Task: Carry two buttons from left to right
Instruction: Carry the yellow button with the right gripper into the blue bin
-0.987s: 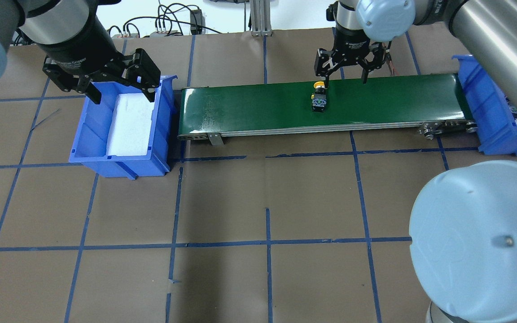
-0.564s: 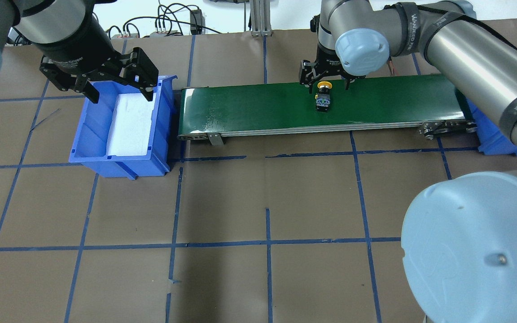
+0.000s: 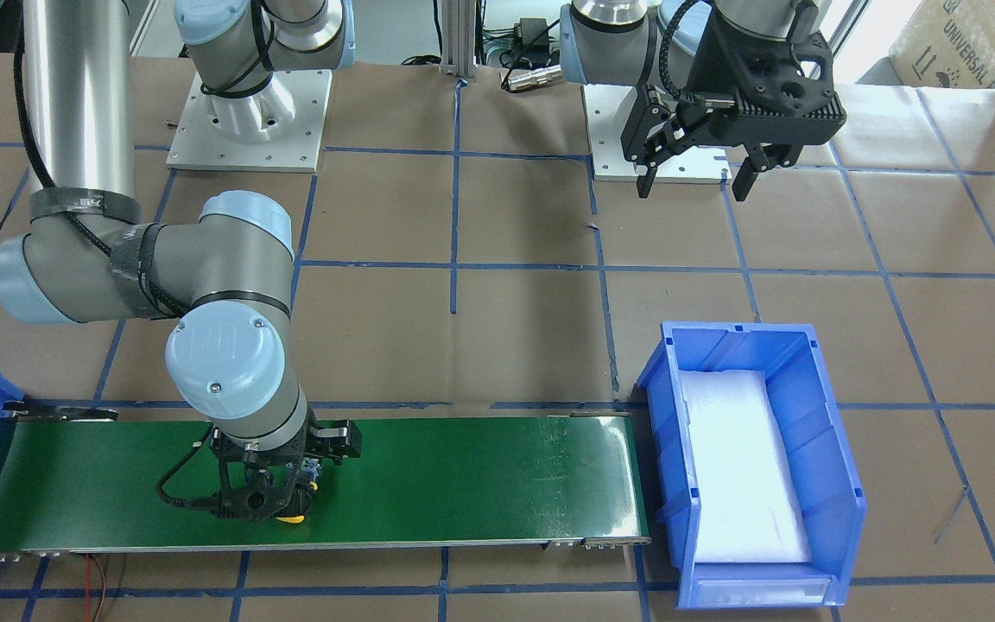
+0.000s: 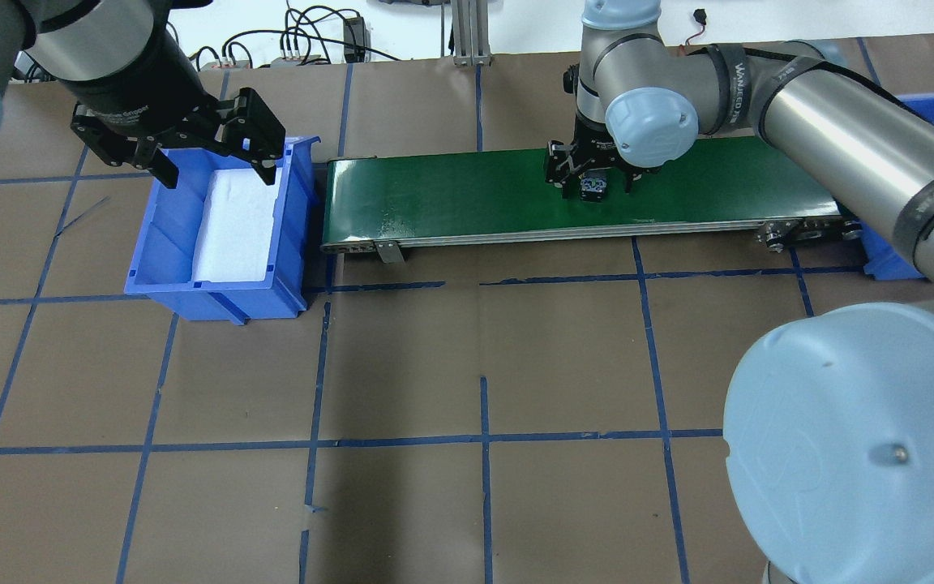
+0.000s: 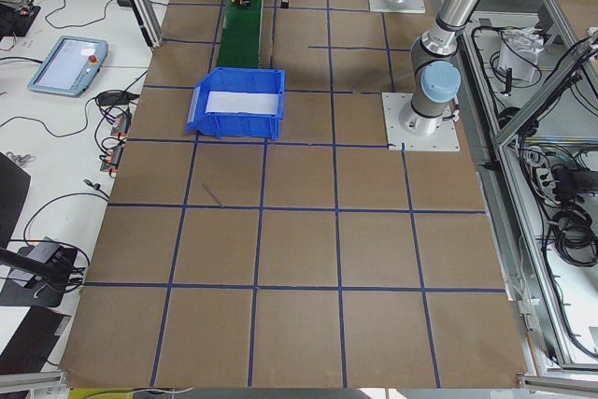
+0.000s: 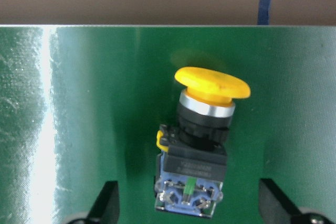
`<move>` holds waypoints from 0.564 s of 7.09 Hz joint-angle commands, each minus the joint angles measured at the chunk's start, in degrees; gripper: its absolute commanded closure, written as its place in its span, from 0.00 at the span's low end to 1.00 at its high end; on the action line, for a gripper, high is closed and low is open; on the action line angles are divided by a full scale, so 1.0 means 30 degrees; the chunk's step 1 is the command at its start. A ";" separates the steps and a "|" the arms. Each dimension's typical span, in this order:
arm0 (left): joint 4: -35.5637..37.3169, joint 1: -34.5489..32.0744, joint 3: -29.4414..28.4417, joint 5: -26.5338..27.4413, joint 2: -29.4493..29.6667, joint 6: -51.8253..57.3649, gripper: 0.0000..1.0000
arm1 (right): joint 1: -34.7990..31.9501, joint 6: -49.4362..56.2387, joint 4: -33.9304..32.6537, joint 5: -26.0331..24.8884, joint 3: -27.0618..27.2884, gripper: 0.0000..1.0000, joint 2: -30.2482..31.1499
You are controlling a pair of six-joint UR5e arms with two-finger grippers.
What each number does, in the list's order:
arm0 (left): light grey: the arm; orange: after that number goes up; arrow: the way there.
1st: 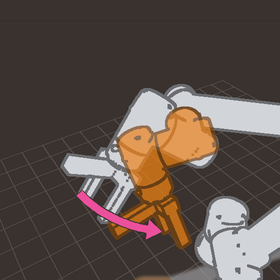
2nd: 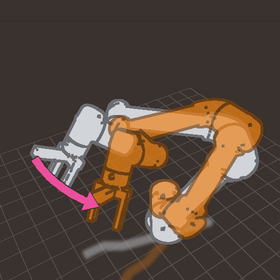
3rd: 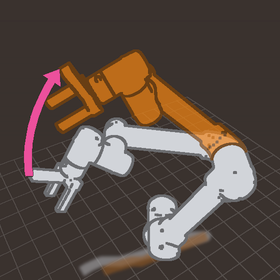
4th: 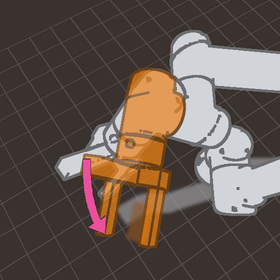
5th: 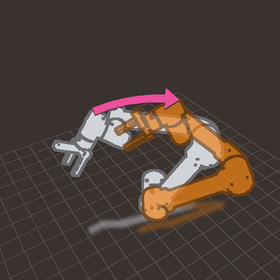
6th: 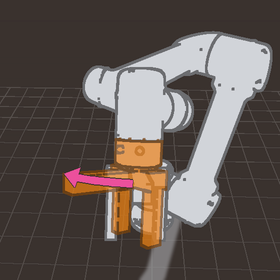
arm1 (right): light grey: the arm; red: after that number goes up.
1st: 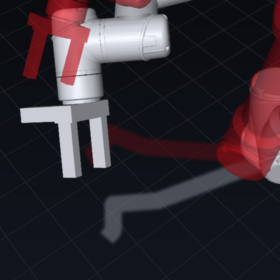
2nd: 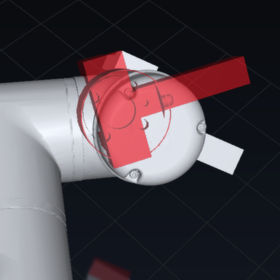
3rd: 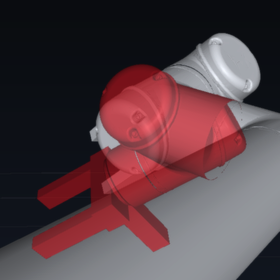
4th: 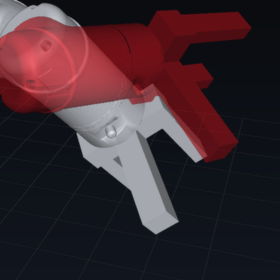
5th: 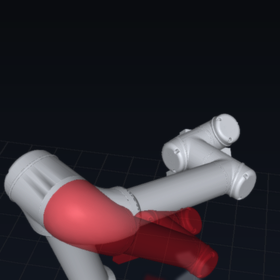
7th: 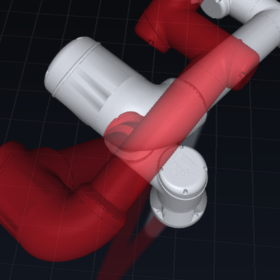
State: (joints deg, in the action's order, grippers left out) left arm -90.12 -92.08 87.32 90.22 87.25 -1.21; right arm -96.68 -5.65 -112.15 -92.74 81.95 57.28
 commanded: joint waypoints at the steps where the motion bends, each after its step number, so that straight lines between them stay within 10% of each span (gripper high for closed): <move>1: 0.0011 0.0050 -0.0014 0.0014 0.0008 0.0023 0.00 | 0.0000 -0.0108 -0.0173 -0.0168 -0.0246 0.75 0.0066; 4: 0.0011 0.0050 0.0015 -0.0015 -0.0051 0.0023 0.00 | 0.0175 0.0096 0.1072 -0.0843 -0.1876 0.80 0.0331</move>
State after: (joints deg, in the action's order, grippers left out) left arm -90.09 -91.94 87.29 90.21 87.20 -1.14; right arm -96.41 -5.44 -112.29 -94.61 79.55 58.03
